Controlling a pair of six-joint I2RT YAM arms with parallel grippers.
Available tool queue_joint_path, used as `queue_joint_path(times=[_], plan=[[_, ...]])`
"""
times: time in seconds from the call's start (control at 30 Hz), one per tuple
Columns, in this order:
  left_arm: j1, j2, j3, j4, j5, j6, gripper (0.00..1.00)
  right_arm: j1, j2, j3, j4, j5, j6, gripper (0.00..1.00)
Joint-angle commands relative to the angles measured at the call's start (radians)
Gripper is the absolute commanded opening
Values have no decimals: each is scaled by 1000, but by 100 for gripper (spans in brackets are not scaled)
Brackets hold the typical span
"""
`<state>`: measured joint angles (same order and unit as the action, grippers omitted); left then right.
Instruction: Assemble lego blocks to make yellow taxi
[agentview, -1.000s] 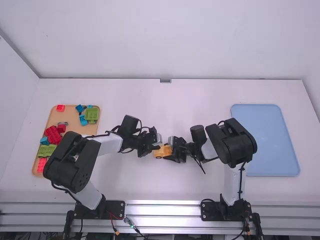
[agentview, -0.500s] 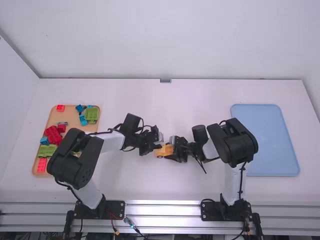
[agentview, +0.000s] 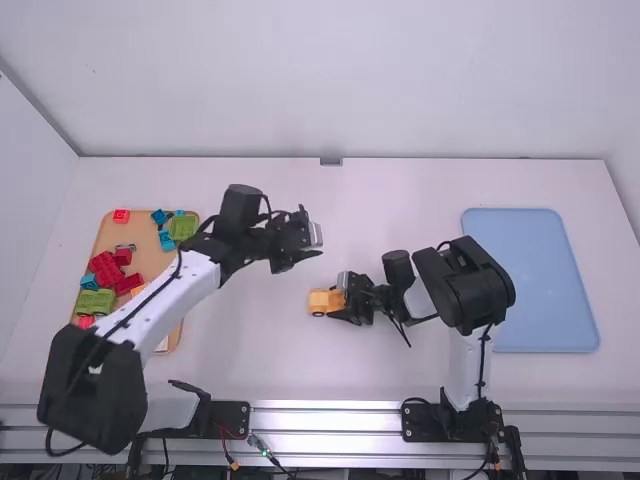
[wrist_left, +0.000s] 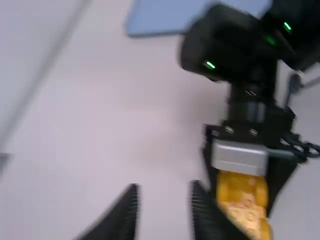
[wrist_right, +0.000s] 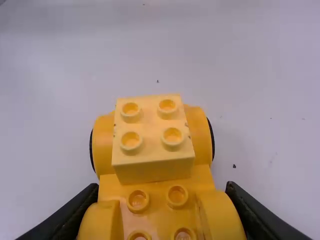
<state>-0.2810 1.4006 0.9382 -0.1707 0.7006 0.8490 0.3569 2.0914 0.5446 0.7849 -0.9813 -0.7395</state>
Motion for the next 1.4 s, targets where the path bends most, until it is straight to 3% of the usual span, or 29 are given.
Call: queue_joint_path(times=[0.0,0.03,0.1,0.23,0.37,0.5,0.63,0.77,0.87,1.0,1.1,1.2,1.37], plan=[[52,-18,-13,-2,-137,-189,99,3,16,21,-11,41,66,64],[78,-19,-22,9,-220,-294,99,3,14,34,-16,82,110,80],[105,-14,-31,14,-291,-396,99,3,6,48,-45,115,119,98],[187,-7,-34,-16,-385,-571,99,3,-63,93,-216,162,106,99],[294,-7,-32,-71,-440,-670,99,3,-191,156,-529,279,34,99],[429,-7,-32,-122,-506,-753,99,14,-362,262,-957,424,-92,99],[546,-2,-32,-156,-513,-814,99,32,-476,335,-1136,527,-118,99],[682,16,-28,-231,-632,-920,99,62,-565,358,-1156,600,-119,99],[777,81,42,-387,-692,-985,99,78,-607,359,-1122,632,-119,99],[888,281,260,-567,-579,-988,99,108,-634,359,-1069,643,-126,99],[900,375,378,-676,-466,-1013,99,116,-633,359,-1038,663,-125,99],[897,442,452,-706,-449,-1058,99,115,-633,359,-1030,695,-95,99],[895,455,427,-644,-454,-1163,99,113,-633,359,-1027,692,-96,99]])
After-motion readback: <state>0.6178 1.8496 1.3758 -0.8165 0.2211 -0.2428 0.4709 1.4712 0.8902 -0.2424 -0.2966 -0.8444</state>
